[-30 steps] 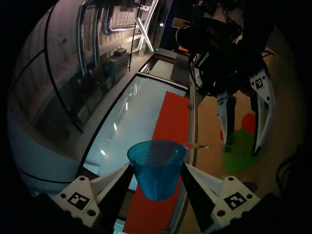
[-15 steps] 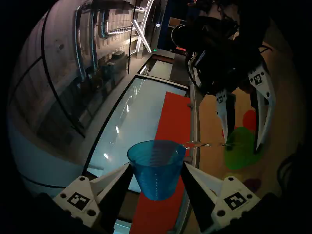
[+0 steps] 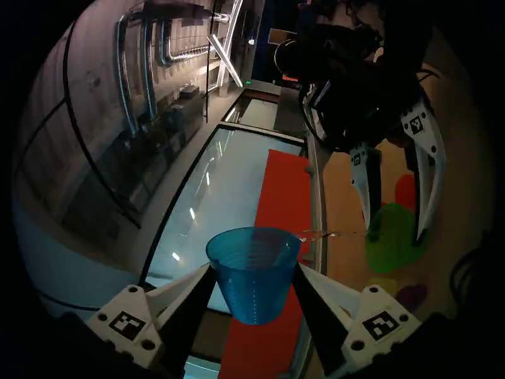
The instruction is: Pour water
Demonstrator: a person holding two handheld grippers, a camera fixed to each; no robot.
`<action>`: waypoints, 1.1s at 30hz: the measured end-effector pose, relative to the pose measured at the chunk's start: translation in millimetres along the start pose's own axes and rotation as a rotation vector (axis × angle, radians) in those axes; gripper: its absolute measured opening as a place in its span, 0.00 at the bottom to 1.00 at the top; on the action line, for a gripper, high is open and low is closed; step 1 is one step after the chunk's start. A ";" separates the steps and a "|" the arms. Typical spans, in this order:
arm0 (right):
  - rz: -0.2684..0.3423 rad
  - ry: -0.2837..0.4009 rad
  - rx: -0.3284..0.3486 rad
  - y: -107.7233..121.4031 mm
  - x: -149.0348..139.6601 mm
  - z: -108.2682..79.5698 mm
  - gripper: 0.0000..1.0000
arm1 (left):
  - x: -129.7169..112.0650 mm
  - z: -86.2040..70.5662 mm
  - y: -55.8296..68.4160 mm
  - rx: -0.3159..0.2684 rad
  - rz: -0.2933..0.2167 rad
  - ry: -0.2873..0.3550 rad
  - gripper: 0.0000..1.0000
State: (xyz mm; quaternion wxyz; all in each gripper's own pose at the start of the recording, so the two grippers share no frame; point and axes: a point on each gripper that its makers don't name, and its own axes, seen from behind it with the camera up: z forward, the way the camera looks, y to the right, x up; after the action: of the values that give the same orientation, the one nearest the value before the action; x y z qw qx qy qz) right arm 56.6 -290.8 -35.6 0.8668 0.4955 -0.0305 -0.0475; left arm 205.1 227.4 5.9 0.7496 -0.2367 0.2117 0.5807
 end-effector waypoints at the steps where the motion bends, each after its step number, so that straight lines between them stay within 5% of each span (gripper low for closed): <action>1: 0.000 0.001 0.000 0.0 0.3 0.0 0.91 | 0.1 0.2 -0.6 0.000 0.003 0.000 0.82; 33: 0.001 0.006 -0.004 0.8 1.2 -3.1 0.91 | 7.6 1.6 -5.6 0.017 0.111 0.003 0.82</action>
State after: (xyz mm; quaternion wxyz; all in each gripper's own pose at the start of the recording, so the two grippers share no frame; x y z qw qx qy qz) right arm 58.2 -287.8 -36.5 0.8678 0.4941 -0.0279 -0.0457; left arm 212.3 233.0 3.3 0.7179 -0.2190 0.2307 0.6192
